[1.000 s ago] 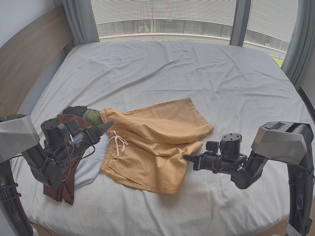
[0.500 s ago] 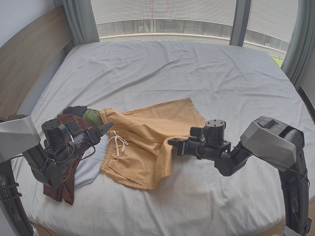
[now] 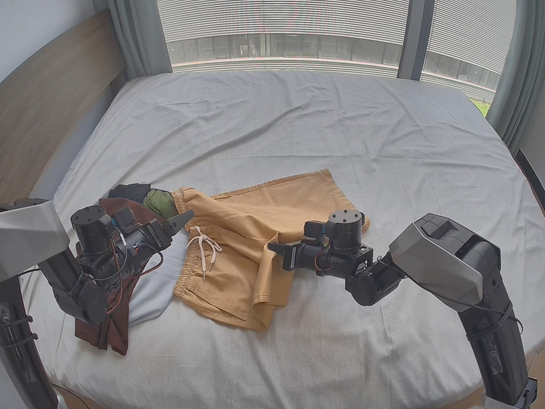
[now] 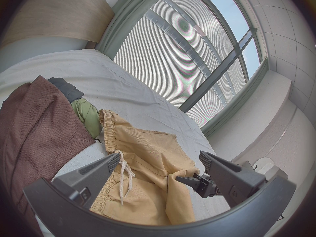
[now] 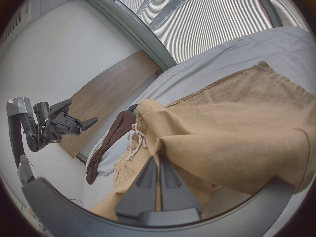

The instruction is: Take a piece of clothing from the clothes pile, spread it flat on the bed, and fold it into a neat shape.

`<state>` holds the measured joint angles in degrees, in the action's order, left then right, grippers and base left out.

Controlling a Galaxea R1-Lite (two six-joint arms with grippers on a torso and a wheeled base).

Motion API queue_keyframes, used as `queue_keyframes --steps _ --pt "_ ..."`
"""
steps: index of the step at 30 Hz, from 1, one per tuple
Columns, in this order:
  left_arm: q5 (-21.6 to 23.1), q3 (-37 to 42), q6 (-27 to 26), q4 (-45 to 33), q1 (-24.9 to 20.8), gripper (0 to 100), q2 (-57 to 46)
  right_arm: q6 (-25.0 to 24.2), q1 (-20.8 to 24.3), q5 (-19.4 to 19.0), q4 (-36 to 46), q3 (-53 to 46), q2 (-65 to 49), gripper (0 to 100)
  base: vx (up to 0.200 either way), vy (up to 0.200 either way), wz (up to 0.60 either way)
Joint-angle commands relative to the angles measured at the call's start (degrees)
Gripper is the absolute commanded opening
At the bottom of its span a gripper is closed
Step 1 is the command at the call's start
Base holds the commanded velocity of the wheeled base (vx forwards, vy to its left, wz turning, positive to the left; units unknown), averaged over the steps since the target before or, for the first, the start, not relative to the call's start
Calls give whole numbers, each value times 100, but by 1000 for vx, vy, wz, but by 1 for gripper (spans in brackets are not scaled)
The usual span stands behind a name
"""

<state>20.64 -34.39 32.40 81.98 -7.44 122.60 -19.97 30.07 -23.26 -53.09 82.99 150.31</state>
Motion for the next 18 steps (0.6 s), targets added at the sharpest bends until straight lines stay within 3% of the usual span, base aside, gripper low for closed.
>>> queue_keyframes --steps 1,2,12,18 --pt "2 -6 3 2 5 100 9 2 69 -3 -17 85 174 0 0 0 0" --pt "2 -6 3 11 5 100 9 -7 113 -3 -17 85 165 100 0 0 0" --pt "2 -15 3 11 32 100 1 -16 341 32 -26 -55 174 100 0 0 0" --pt "2 -59 3 11 41 100 45 -7 253 480 -334 -521 -221 100 0 0 0"
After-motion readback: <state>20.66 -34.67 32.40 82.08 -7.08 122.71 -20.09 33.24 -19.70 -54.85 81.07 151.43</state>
